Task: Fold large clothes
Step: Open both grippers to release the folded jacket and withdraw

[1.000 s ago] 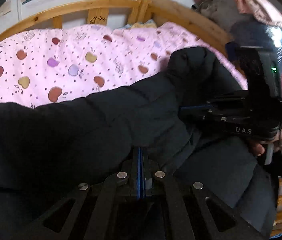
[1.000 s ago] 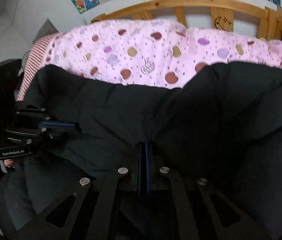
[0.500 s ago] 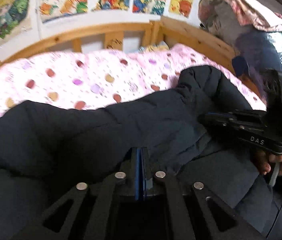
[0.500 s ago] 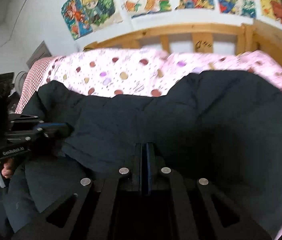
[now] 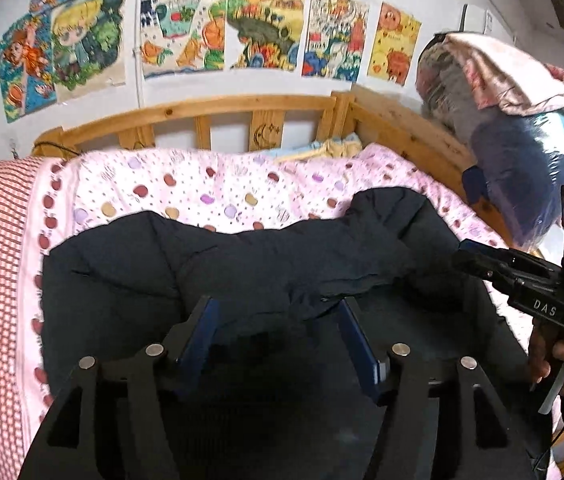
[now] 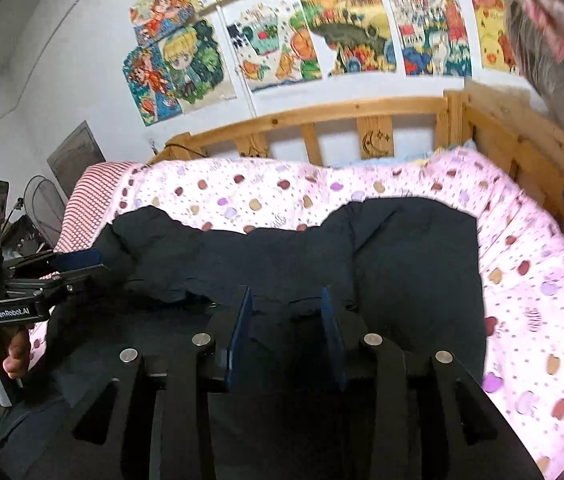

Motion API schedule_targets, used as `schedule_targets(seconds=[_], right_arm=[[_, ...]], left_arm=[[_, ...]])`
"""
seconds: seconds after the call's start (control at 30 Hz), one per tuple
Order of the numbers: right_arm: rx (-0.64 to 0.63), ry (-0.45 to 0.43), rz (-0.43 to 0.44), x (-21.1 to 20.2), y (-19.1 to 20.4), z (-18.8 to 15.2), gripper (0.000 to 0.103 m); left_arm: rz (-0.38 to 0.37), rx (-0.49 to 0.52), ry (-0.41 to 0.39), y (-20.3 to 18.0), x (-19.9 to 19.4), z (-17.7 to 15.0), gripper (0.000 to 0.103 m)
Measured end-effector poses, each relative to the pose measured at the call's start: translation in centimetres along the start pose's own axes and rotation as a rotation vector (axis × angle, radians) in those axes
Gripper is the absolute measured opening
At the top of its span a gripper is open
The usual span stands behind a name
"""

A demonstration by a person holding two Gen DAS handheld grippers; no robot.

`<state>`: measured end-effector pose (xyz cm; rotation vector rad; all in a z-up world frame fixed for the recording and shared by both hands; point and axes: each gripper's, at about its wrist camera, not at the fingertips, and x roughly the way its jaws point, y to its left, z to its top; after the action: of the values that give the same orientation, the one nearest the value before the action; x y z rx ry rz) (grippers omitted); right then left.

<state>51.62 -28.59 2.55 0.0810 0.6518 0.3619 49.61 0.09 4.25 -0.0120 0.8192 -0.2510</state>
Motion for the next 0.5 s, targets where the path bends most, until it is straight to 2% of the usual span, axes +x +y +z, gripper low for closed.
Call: schedule_targets(seconds=[0.07, 0.2, 0.33, 0.4, 0.5], right_arm=[[-0.008, -0.016, -0.004, -1.4, 0.4, 0.2, 0.033], [-0.014, -0.058, 0.000, -4.5, 1.1, 0.0, 0.053], [-0.021, -0.085, 0.000, -7.2, 1.7, -0.1, 0.061], [-0.021, -0.103, 0.001, -8.6, 2.0, -0.2, 0.070], [-0.023, -0.132, 0.003, -11.1, 2.7, -0.6, 0.077]], left_arm=[[0.005, -0.004, -0.020, -0.5, -1.5, 0.1, 0.070], [0.012, -0.016, -0.068, -1.0, -4.5, 0.0, 0.086], [0.015, -0.038, -0.101, -1.6, -7.3, -0.2, 0.092], [0.032, -0.037, -0.106, -2.0, -8.5, -0.4, 0.099], [0.065, -0.026, -0.137, -2.7, -10.4, -1.1, 0.102]])
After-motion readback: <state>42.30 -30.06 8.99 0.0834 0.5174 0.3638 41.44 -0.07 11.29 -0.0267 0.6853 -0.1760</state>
